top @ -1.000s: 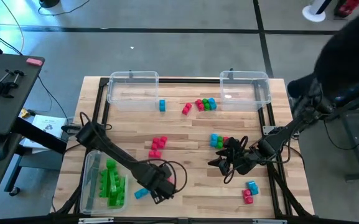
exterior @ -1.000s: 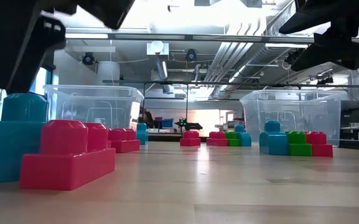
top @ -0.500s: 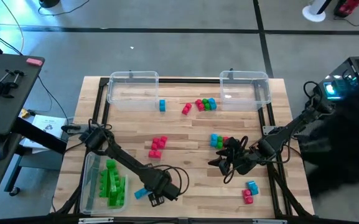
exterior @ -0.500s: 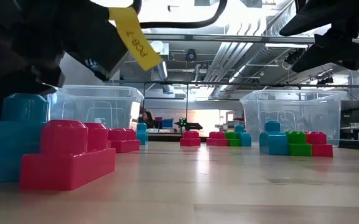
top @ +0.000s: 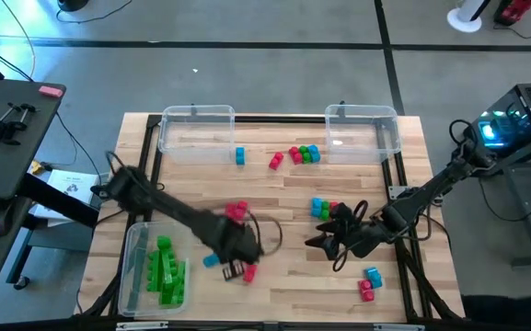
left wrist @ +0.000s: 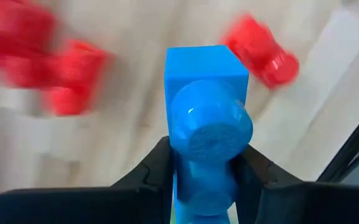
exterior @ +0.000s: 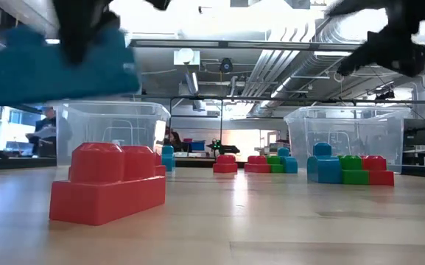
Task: Sort blocks
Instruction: Put the blue game piece into the top right transparent bin
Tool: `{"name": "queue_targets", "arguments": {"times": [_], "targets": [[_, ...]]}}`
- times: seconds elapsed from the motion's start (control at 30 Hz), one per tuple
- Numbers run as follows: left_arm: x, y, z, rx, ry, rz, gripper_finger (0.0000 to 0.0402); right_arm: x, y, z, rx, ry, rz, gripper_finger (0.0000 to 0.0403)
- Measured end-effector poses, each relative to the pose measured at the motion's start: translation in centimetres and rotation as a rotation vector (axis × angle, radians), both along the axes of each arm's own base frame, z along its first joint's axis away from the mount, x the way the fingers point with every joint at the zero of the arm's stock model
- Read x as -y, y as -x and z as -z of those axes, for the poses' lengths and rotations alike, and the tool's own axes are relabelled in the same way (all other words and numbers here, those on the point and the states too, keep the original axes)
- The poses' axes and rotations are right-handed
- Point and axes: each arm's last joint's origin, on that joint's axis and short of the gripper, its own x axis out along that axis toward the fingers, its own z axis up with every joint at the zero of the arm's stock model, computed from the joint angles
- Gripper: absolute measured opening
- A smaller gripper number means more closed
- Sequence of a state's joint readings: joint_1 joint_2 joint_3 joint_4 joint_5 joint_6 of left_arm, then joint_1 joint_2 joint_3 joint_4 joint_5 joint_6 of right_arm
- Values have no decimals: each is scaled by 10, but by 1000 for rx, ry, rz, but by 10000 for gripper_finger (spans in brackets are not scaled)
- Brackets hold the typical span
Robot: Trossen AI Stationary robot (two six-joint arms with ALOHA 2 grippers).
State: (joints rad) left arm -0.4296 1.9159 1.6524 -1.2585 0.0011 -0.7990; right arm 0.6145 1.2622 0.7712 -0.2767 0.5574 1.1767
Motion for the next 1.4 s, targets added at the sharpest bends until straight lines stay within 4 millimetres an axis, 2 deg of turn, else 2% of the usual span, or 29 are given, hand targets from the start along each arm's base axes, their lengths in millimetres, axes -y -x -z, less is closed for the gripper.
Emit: {"name": "queue_targets", "arguments": {"times": [0.13,0.2,0.33,0.43,0.53,0.63,0.8,1.0,1.1,1.27,1.4], "targets": [[-38,13,-52,202,-60,-88,85,-1,-6,-16,150,-21,-1,199],[-57,15,-79,372,-73,-118,88,0,-12,-26,250,-34,12,199],[-89,6,-126,766,-34,-130,89,7,-25,-47,447,3,21,199],[-106,0,-157,1024,48,-80,90,17,-32,-59,537,118,5,199],[-114,1,-176,1177,87,-11,91,26,-37,-66,589,218,-22,199],[-116,5,-185,1241,55,40,91,33,-40,-67,586,287,-33,199],[-117,2,-183,1242,-10,95,91,39,-43,-71,620,317,-38,199],[-116,-12,-175,1255,-67,140,92,41,-44,-78,656,401,-89,199],[-115,-21,-171,1267,-74,147,92,40,-46,-89,654,443,-100,199],[-112,-35,-163,1290,-62,163,92,40,-49,-101,603,529,-131,199],[-112,-38,-163,1317,-62,162,92,41,-50,-104,550,541,-145,195]]}}
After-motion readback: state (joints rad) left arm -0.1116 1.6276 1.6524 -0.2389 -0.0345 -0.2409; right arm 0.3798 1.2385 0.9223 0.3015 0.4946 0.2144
